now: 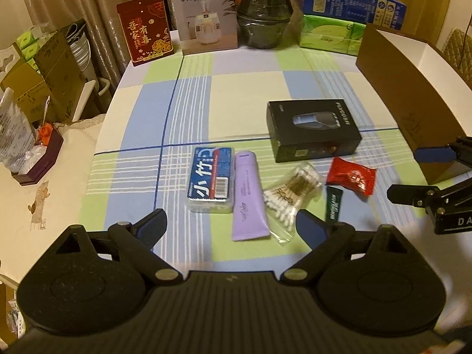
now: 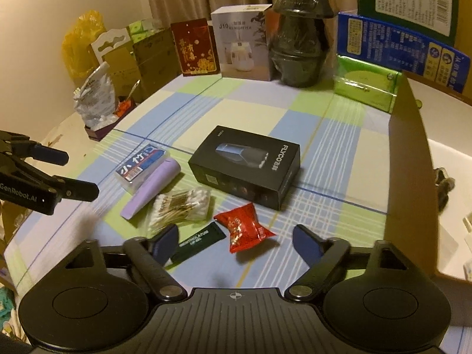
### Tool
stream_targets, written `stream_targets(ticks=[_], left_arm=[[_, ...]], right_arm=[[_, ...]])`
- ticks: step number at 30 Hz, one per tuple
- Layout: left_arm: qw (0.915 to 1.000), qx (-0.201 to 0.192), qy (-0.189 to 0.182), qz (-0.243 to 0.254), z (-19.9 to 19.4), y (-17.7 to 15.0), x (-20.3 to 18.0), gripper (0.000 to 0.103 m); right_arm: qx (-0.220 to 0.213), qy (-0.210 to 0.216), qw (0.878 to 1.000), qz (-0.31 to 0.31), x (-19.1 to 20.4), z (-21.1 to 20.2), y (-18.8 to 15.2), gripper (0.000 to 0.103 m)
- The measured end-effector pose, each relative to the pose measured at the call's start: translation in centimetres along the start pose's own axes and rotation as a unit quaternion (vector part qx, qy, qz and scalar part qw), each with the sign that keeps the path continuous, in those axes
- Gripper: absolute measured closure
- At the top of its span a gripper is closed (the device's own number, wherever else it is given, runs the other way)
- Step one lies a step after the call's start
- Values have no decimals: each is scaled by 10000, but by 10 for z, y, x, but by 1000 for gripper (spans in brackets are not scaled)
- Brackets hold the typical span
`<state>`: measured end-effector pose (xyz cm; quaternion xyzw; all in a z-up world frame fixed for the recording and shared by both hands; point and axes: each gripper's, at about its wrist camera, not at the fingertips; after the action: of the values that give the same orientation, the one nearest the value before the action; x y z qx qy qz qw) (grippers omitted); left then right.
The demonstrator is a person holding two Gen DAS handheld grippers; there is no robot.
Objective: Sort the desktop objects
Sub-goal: 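Grasp the red candy packet with the right gripper while the left gripper grasps the blue toothpick case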
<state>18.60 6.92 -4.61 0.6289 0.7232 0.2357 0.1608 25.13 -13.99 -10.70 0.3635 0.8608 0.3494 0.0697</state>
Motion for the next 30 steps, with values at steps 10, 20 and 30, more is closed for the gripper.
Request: stream_targets(ticks=[10,20,30], left_arm=[[10000,68,45,58,32,13,18,12],[9993,262,-46,259,65,22,27,19],[9983,344,-151,445,88,30,34,27]], right_arm=[[271,-110,9992,-263,-3,44,5,38],[532,-314,9980,-113,-11,73,1,64],[643,-844,9924,620,-28,58,-5,71]])
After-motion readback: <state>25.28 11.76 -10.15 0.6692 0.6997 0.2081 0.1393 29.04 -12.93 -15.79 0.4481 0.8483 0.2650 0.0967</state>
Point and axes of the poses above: each gripper's, at about its wrist camera, not at the fingertips, and z roughly the way its jaws point, x to its left, y to its top, and after that the axes turned 1 degree about x, right-handed
